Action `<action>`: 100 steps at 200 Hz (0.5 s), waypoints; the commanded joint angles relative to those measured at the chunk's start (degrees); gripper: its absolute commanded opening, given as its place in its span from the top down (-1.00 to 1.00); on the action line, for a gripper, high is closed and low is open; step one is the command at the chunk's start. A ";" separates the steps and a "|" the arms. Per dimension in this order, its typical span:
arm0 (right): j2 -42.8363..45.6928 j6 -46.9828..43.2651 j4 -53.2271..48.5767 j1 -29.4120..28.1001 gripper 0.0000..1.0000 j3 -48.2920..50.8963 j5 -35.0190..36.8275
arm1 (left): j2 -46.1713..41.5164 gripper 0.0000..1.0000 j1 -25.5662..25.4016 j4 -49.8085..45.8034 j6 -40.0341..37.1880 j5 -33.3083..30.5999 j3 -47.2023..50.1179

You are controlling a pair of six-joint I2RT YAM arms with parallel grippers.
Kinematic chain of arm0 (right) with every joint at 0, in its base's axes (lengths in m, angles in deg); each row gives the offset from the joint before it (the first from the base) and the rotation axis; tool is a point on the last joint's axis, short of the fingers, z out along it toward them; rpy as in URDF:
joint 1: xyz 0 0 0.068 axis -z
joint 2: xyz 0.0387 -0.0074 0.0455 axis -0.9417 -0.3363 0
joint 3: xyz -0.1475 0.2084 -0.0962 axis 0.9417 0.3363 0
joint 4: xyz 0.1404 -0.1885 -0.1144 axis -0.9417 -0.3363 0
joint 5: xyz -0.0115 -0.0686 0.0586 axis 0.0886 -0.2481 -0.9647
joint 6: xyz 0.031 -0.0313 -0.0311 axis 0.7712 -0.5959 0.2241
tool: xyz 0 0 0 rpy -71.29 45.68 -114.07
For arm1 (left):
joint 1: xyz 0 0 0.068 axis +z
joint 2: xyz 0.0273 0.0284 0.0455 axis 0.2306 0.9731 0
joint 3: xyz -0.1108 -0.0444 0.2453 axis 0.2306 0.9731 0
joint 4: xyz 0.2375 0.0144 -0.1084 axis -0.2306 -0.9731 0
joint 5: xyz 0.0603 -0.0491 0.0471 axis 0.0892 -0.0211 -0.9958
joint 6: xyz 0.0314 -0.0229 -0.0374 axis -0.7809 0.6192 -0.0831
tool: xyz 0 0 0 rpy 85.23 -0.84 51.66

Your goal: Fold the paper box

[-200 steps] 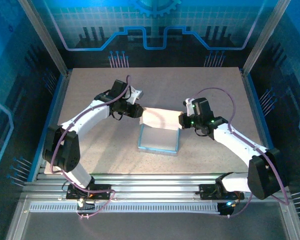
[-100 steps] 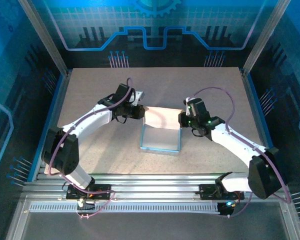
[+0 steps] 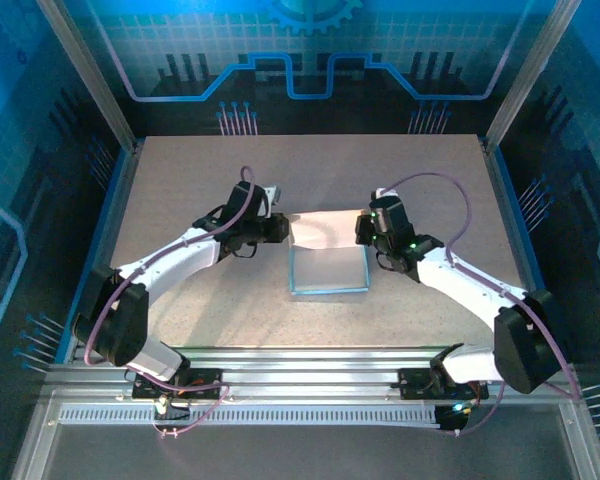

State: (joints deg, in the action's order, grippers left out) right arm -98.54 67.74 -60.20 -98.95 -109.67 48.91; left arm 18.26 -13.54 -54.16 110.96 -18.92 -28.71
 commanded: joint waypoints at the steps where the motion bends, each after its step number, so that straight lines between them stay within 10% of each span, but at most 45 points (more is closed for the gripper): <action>1: -1.94 2.69 5.16 -0.75 0.64 1.12 1.38 | -1.97 0.76 -1.20 4.33 2.69 -1.18 0.90; 100: -3.73 3.42 9.01 -1.80 0.63 4.73 1.57 | -3.40 0.74 -2.16 2.45 3.13 -0.96 1.84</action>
State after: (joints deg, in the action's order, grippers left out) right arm -101.76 69.79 -52.92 -99.32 -106.33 50.64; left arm 17.59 -14.90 -52.94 112.73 -20.67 -28.16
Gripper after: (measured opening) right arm 0.185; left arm 0.131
